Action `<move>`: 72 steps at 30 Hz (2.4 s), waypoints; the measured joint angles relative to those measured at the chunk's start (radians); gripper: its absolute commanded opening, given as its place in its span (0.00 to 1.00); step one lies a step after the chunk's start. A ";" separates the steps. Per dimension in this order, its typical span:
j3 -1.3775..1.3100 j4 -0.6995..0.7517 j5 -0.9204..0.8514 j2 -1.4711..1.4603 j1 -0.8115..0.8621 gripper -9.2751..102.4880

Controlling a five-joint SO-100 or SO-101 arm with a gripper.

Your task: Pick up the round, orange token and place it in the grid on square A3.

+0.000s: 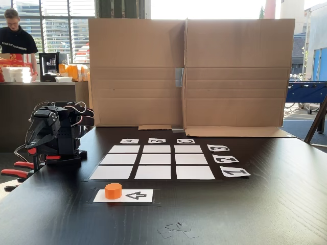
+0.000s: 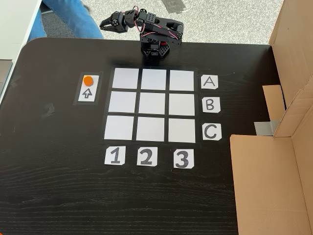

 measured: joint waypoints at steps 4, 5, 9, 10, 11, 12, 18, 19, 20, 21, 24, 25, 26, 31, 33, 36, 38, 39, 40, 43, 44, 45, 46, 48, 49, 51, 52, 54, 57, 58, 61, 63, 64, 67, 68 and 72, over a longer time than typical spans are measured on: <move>0.000 0.000 0.000 0.000 0.002 0.08; 0.000 0.000 0.000 0.000 0.002 0.08; 0.000 0.000 0.000 0.000 0.002 0.08; 0.000 0.000 0.000 0.000 0.002 0.08; 0.000 0.000 0.000 0.000 0.002 0.08; 0.000 0.000 0.000 0.000 0.002 0.08; 0.000 0.000 0.000 0.000 0.002 0.08; 0.000 0.000 0.000 0.000 0.002 0.08; 0.000 0.000 0.000 0.000 0.002 0.08; 0.000 0.000 0.000 0.000 0.002 0.08; 0.000 0.000 0.000 0.000 0.002 0.08; 0.000 0.000 0.000 0.000 0.002 0.08; 0.000 0.000 0.000 0.000 0.002 0.08; 0.000 0.000 0.000 0.000 0.002 0.08; 0.000 0.000 0.000 0.000 0.000 0.08; -0.018 -0.005 -0.003 -0.083 -0.017 0.08; -0.081 0.023 -0.006 -0.166 -0.029 0.08; -0.137 0.046 -0.006 -0.221 -0.035 0.09; -0.192 0.074 -0.006 -0.281 -0.041 0.09; -0.382 0.156 -0.006 -0.482 -0.057 0.14; -0.433 0.170 -0.006 -0.535 -0.063 0.15; -0.472 0.193 -0.006 -0.580 -0.072 0.17; -0.529 0.224 -0.006 -0.655 -0.083 0.18; -0.650 0.262 -0.006 -0.795 -0.100 0.21; -0.719 0.296 -0.008 -0.874 -0.112 0.25; -0.838 0.351 -0.009 -1.019 -0.132 0.30; -0.885 0.379 -0.009 -1.077 -0.143 0.31; -0.957 0.419 -0.011 -1.166 -0.169 0.32; -1.083 0.503 -0.011 -1.290 -0.198 0.34; -1.129 0.525 -0.015 -1.328 -0.210 0.34; -1.220 0.572 -0.046 -1.416 -0.250 0.35; -1.256 0.591 -0.077 -1.462 -0.282 0.35; -1.272 0.595 -0.091 -1.483 -0.298 0.36; -1.302 0.606 -0.143 -1.540 -0.353 0.35; -1.313 0.611 -0.167 -1.557 -0.368 0.36; -1.353 0.620 -0.245 -1.617 -0.413 0.36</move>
